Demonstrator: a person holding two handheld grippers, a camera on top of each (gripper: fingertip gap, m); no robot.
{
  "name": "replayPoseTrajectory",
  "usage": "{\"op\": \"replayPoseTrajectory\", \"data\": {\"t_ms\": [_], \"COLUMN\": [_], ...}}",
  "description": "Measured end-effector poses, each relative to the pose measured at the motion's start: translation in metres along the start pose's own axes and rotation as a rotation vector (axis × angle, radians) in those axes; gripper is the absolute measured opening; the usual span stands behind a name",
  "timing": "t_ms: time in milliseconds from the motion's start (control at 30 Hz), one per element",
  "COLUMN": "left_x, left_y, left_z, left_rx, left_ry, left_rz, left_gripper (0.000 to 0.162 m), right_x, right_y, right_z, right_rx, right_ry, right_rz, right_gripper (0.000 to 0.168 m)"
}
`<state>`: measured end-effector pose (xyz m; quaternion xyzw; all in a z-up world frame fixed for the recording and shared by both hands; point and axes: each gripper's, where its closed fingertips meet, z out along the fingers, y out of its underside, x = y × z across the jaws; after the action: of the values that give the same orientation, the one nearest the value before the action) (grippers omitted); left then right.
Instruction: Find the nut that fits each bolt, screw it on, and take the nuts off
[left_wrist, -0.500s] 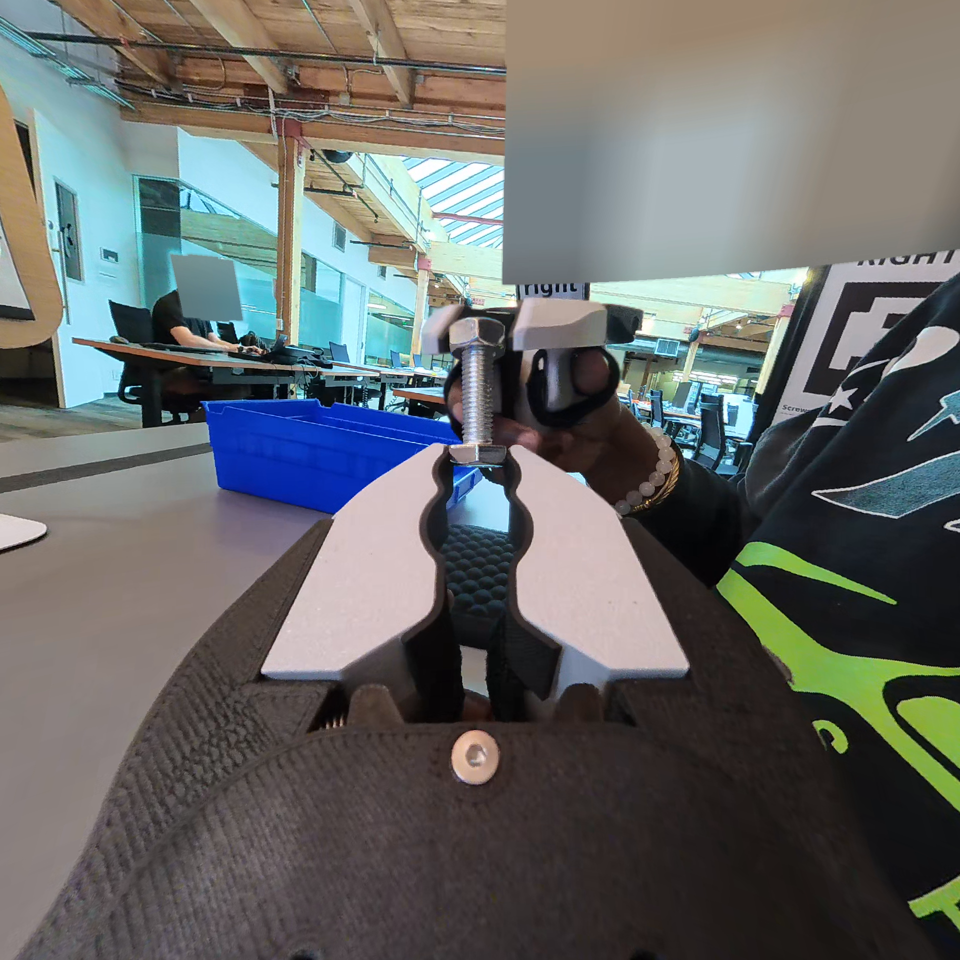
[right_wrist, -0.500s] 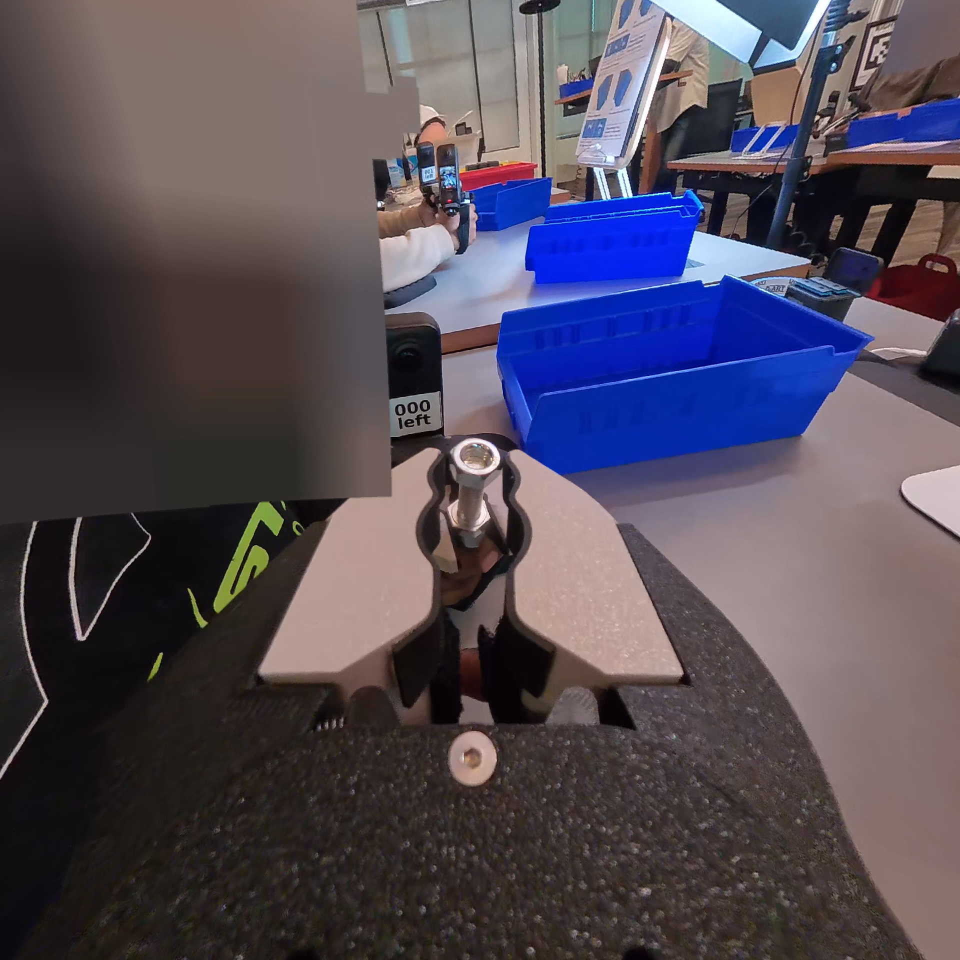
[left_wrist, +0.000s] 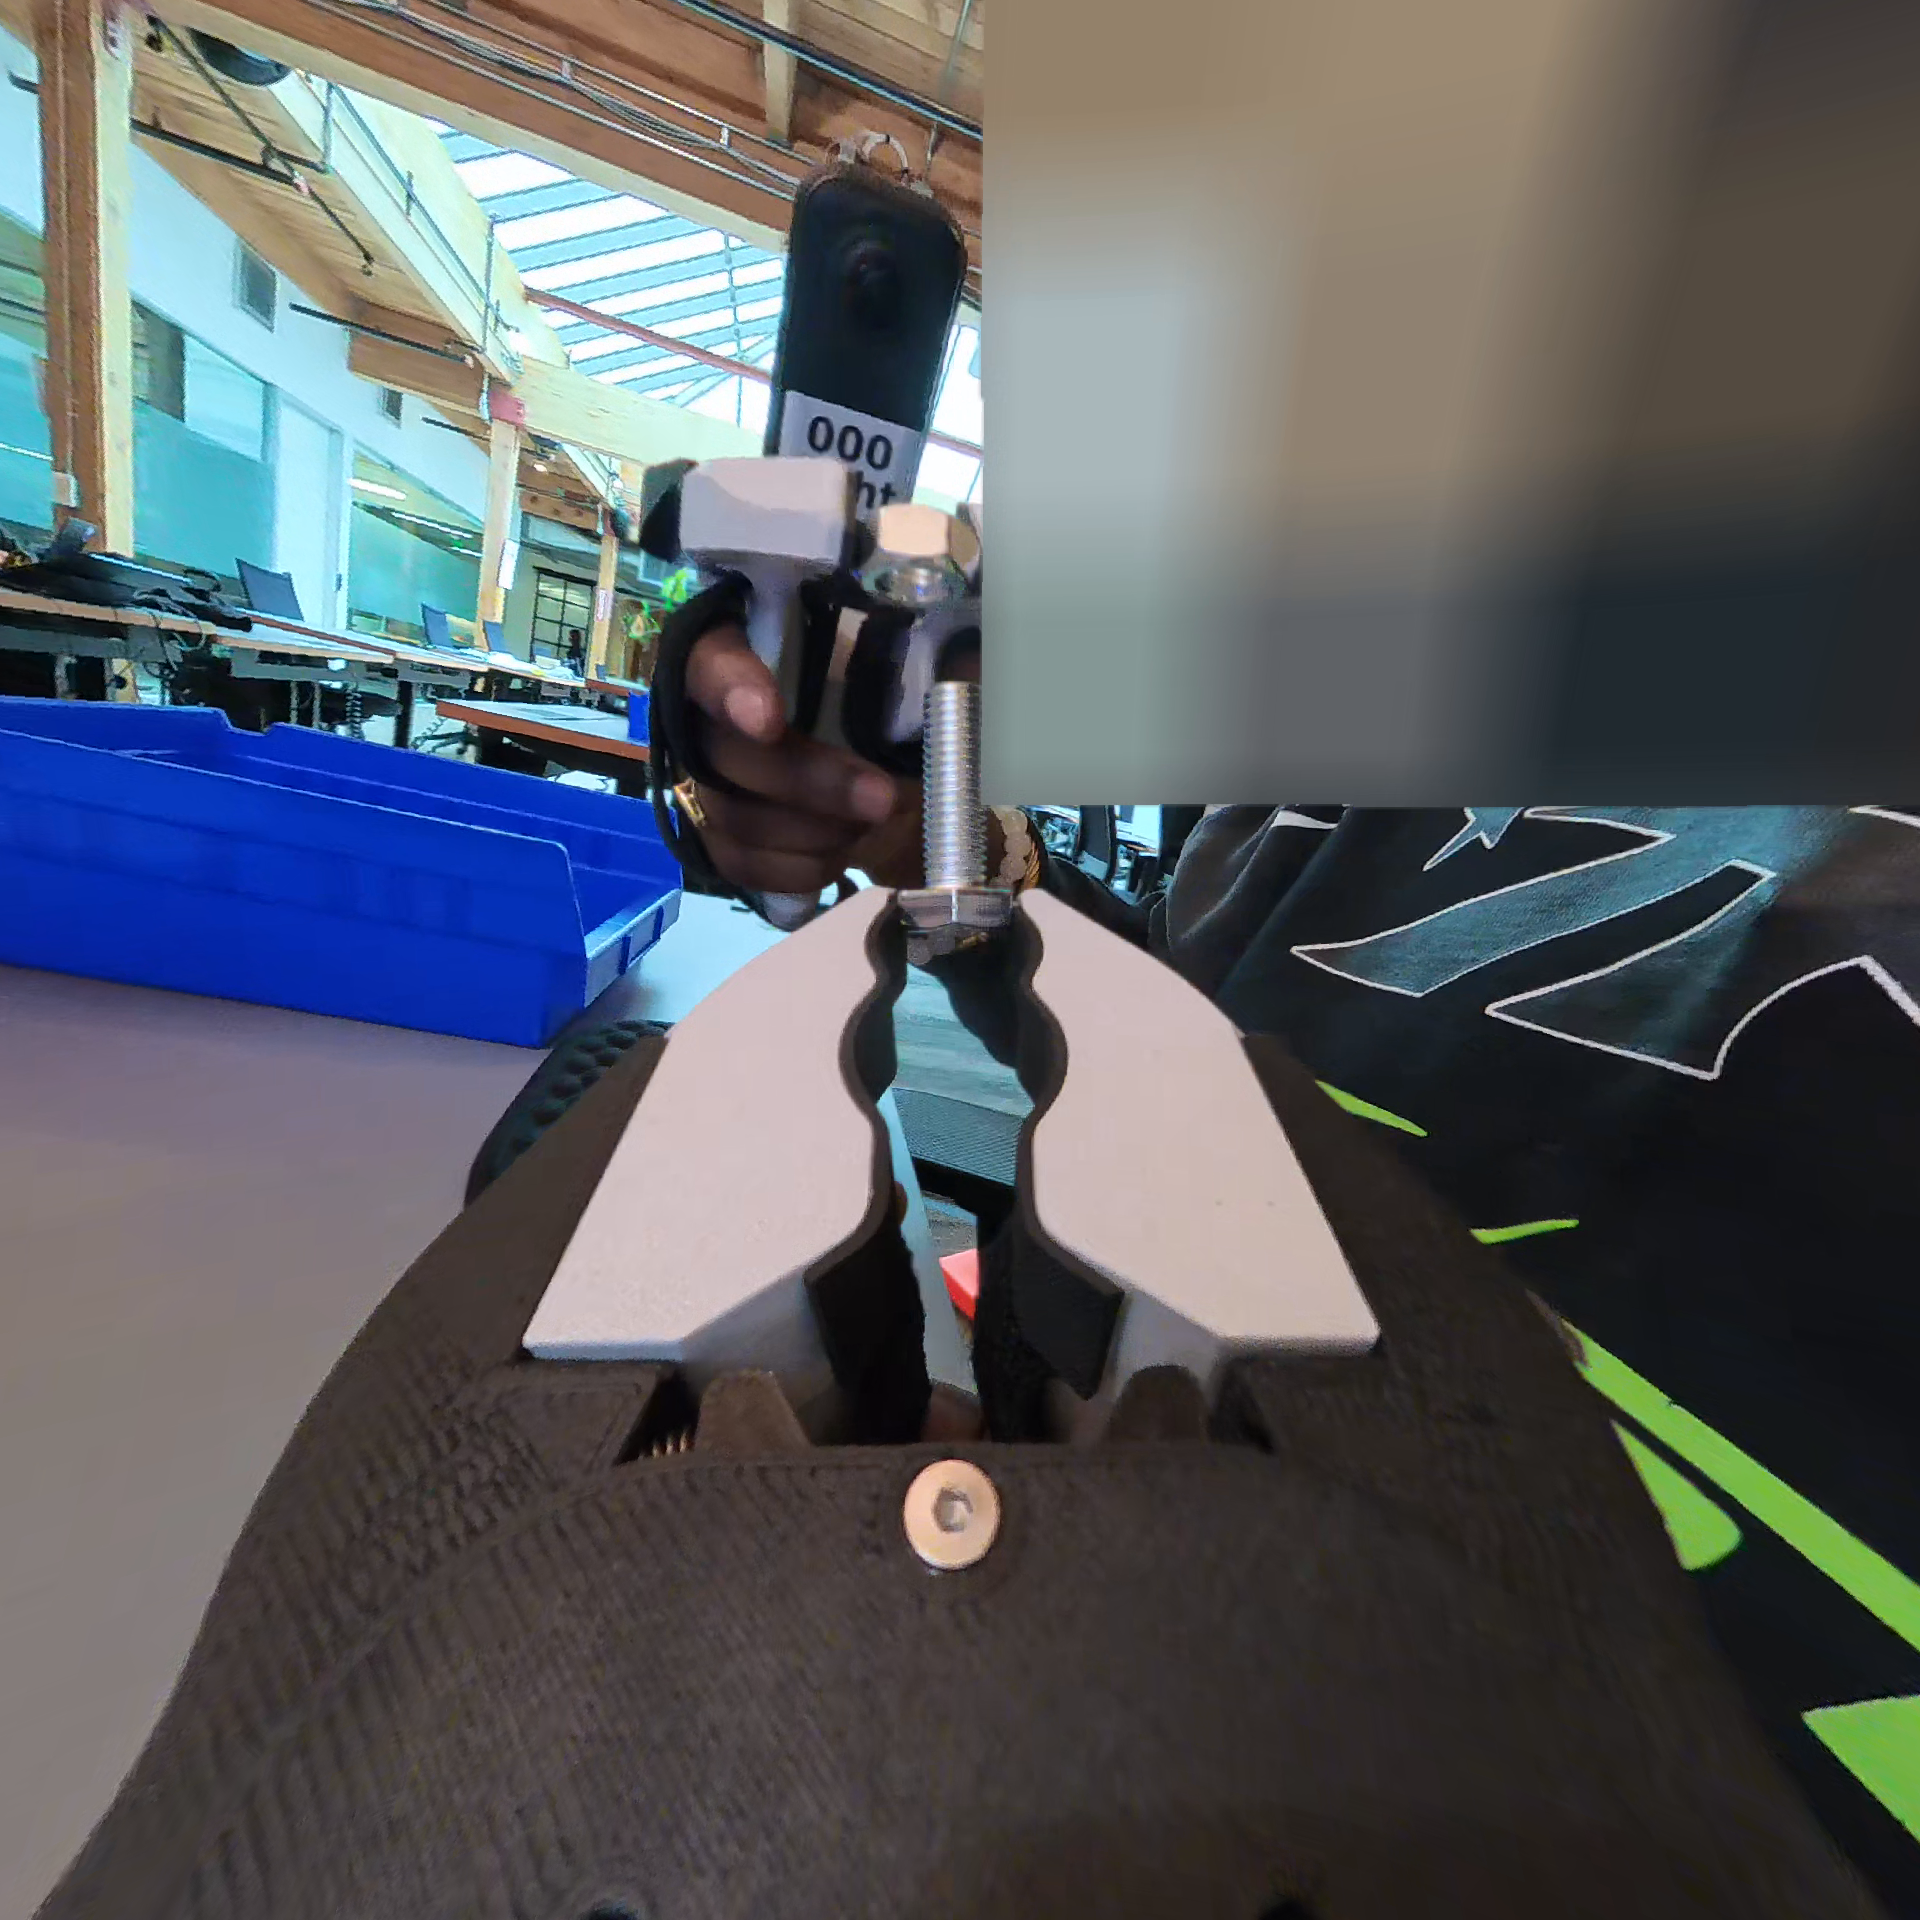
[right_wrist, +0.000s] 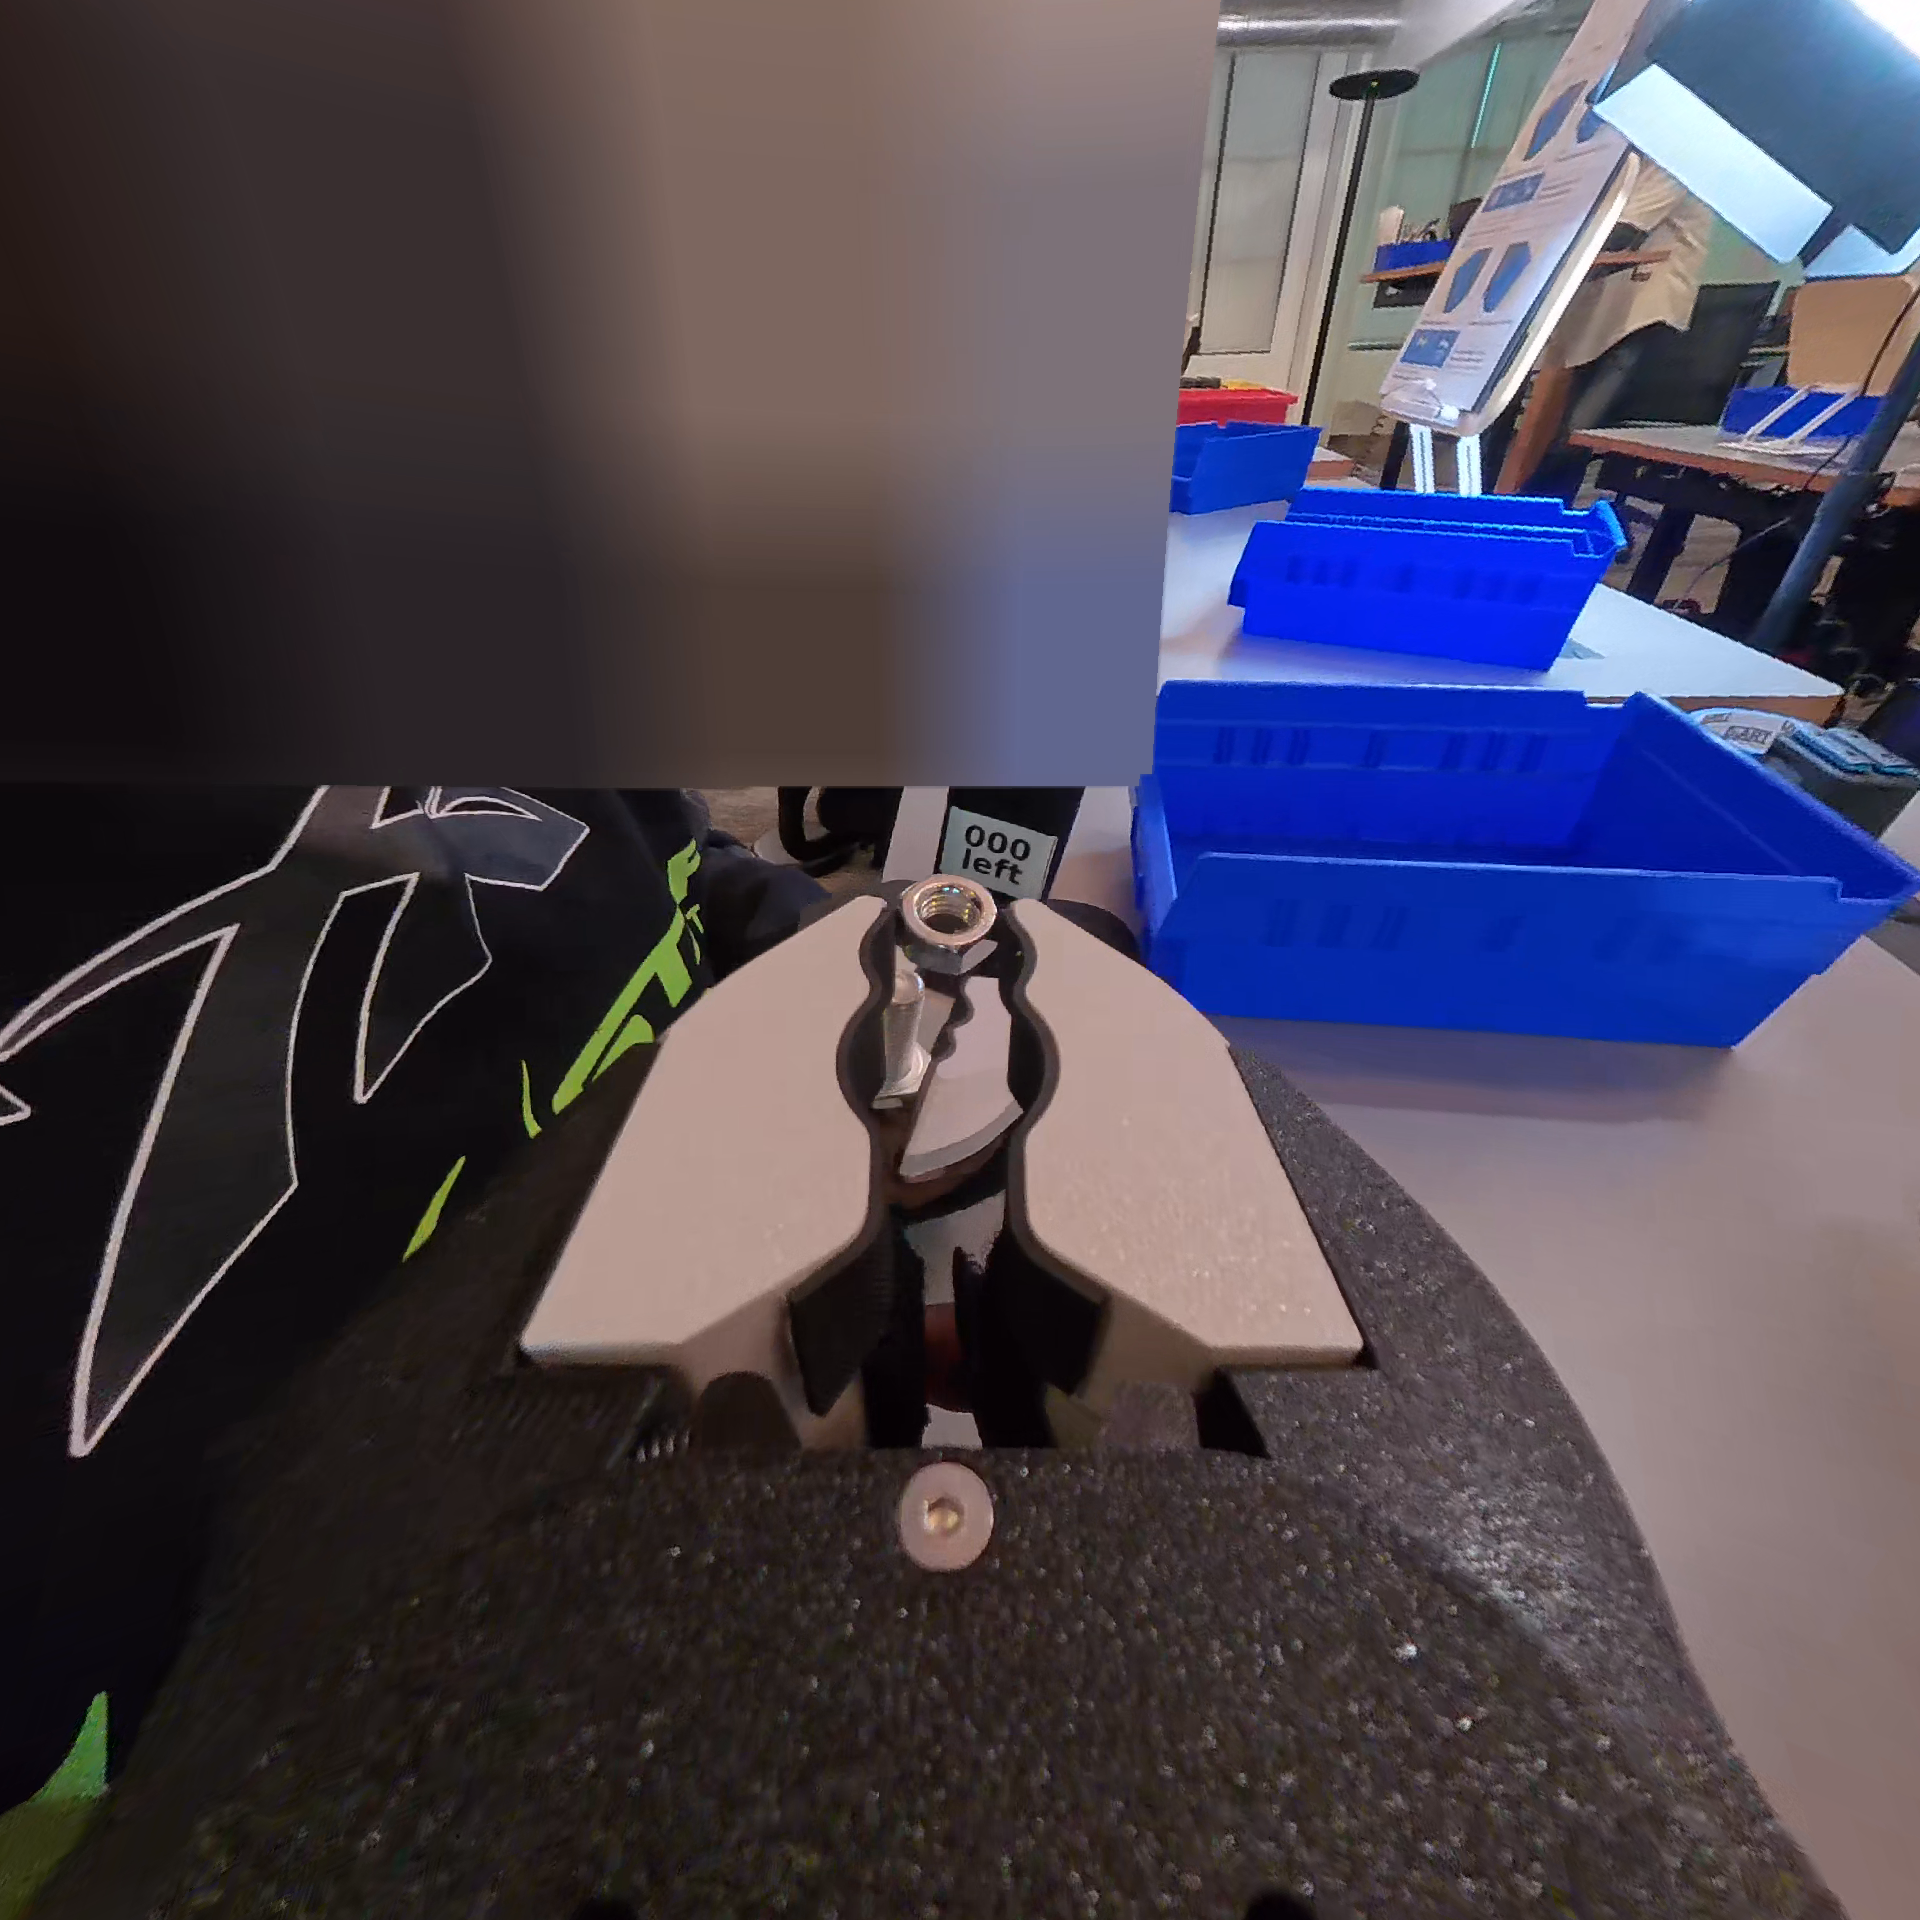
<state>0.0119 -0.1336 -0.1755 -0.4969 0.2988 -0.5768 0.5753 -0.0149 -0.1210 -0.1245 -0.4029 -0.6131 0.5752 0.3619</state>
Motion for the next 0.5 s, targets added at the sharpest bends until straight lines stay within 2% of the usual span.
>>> {"op": "replayPoseTrajectory", "data": {"t_ms": [133, 233, 367, 500], "left_x": [-0.009, -0.020, -0.035, -0.042], "left_y": [-0.002, -0.005, -0.007, -0.009], "left_z": [-0.003, -0.007, -0.013, -0.017], "left_rx": [0.010, 0.014, 0.011, 0.011], "left_ry": [-0.065, -0.142, -0.262, -0.321], "left_rz": [0.027, 0.071, 0.130, 0.163], "left_gripper": [0.018, 0.019, 0.019, 0.019], "right_x": [0.018, 0.050, 0.096, 0.125], "right_y": [-0.005, -0.004, 0.011, 0.043], "right_z": [-0.018, -0.054, -0.129, -0.214], "right_rx": [-0.018, -0.058, -0.143, -0.273], "right_ry": [0.131, 0.347, 0.695, 0.987], "right_rz": [-0.024, -0.026, 0.002, 0.054], "right_gripper": [0.018, 0.019, 0.019, 0.019]}}
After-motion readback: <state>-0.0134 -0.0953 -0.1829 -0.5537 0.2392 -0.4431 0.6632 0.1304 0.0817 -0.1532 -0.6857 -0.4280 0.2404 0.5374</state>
